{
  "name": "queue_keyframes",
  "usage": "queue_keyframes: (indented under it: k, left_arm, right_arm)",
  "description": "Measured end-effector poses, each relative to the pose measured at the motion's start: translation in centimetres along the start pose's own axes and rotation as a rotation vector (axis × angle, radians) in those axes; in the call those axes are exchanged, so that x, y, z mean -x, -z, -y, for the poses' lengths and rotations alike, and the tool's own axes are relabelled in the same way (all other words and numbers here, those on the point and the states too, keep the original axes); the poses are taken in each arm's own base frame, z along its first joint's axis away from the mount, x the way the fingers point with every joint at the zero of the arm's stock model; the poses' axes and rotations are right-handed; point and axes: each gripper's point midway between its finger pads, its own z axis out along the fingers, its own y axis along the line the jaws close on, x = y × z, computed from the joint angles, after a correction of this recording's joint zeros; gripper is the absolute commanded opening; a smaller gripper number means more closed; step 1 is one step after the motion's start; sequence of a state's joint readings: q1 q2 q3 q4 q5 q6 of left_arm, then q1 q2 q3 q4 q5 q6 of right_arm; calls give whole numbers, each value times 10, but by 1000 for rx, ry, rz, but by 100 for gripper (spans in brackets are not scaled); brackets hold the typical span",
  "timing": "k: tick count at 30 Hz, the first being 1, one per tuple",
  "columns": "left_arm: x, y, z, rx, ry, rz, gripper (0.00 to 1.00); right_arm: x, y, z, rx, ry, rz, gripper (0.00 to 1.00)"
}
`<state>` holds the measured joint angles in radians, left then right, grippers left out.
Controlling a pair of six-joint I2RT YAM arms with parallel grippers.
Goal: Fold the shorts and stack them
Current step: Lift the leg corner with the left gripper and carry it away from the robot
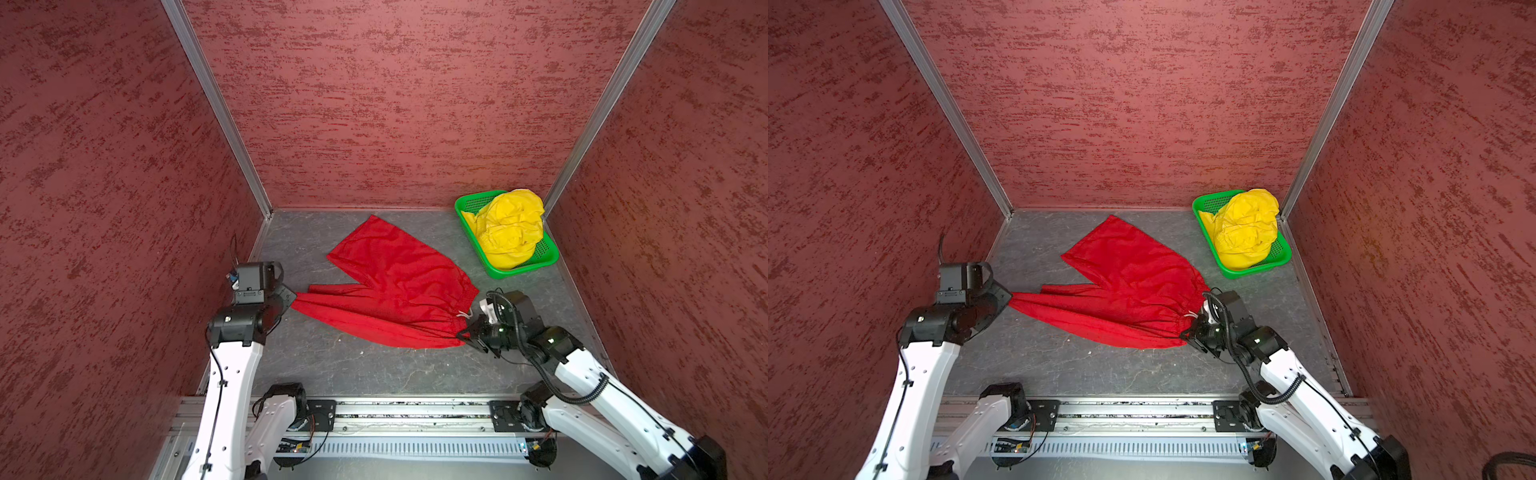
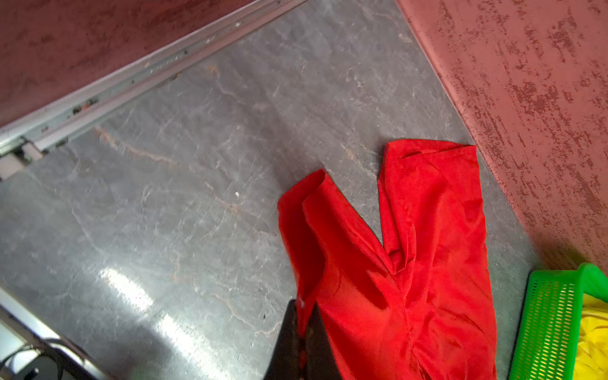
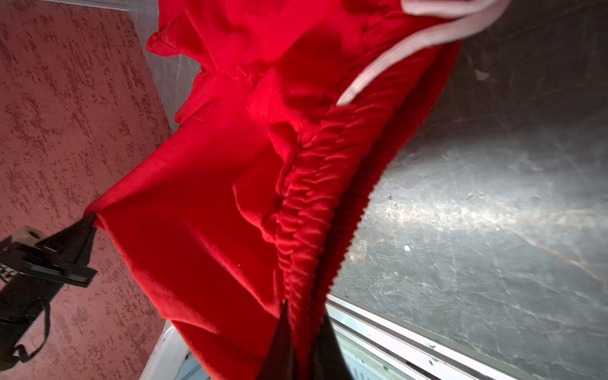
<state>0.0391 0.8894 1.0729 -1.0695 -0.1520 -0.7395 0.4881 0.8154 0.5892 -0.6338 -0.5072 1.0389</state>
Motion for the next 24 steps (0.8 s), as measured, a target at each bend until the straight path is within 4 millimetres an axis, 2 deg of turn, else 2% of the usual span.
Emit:
queue_keyframes:
  k: [4,9,15,20,24]
  left_arm:
    - [7,-1,22,-21,-69,22,0]
    - [4,4,23,-36,-113,46,0]
    - [6,1,31,-54,-154,42,0]
    - [21,-9,59,-66,-203,45,0]
    - [34,-14,83,-96,-232,70,0]
  right_arm:
    - [-1,8,-8,0,3,-3,0]
    - [-12,19,-5,17,-5,-7,0]
    - [-15,14,-8,54,-14,-32,0]
    - [-11,2,-8,45,-40,-70,0]
    - [-2,0,-11,69,-61,-73,0]
